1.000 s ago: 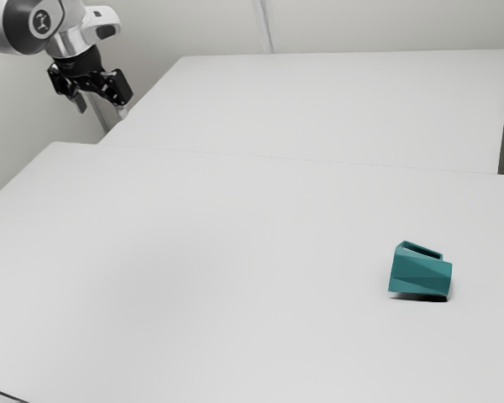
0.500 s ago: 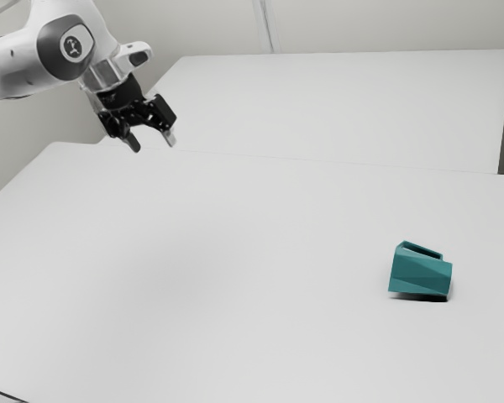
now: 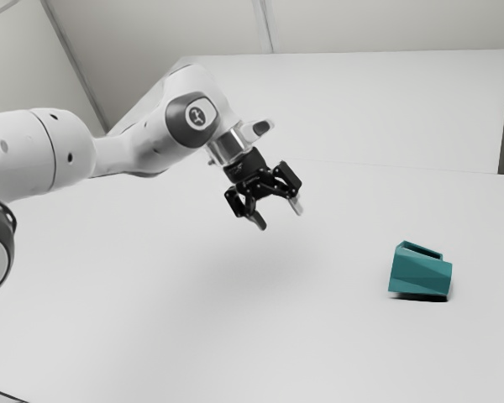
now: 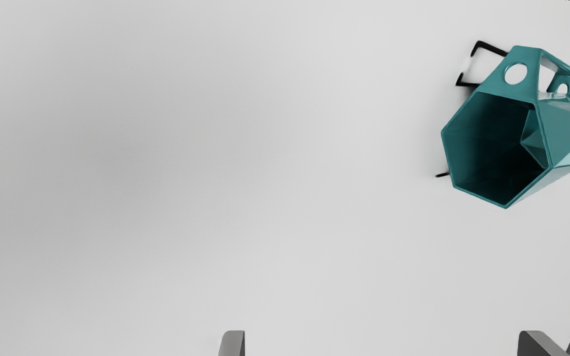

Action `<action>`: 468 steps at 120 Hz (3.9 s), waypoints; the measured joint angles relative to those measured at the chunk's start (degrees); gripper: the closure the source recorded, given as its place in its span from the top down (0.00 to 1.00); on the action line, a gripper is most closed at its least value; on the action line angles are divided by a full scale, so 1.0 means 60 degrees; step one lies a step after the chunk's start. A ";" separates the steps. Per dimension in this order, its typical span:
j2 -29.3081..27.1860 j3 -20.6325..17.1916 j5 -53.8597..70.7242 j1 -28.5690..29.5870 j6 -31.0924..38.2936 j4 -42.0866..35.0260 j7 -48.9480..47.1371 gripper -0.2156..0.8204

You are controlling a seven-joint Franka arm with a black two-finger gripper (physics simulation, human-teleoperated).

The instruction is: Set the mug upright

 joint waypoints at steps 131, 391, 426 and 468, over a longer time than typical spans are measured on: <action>0.3412 -0.1207 -0.4428 -0.1046 0.3505 0.1647 -0.1225 0.79; -0.0663 0.0213 0.5004 -0.0767 0.1610 0.0011 -0.2725 0.03; -0.1782 0.0221 0.5409 0.0727 0.0939 -0.1454 -0.2531 0.03; -0.1392 0.0219 0.5428 0.1115 0.1371 -0.2342 -0.2180 0.03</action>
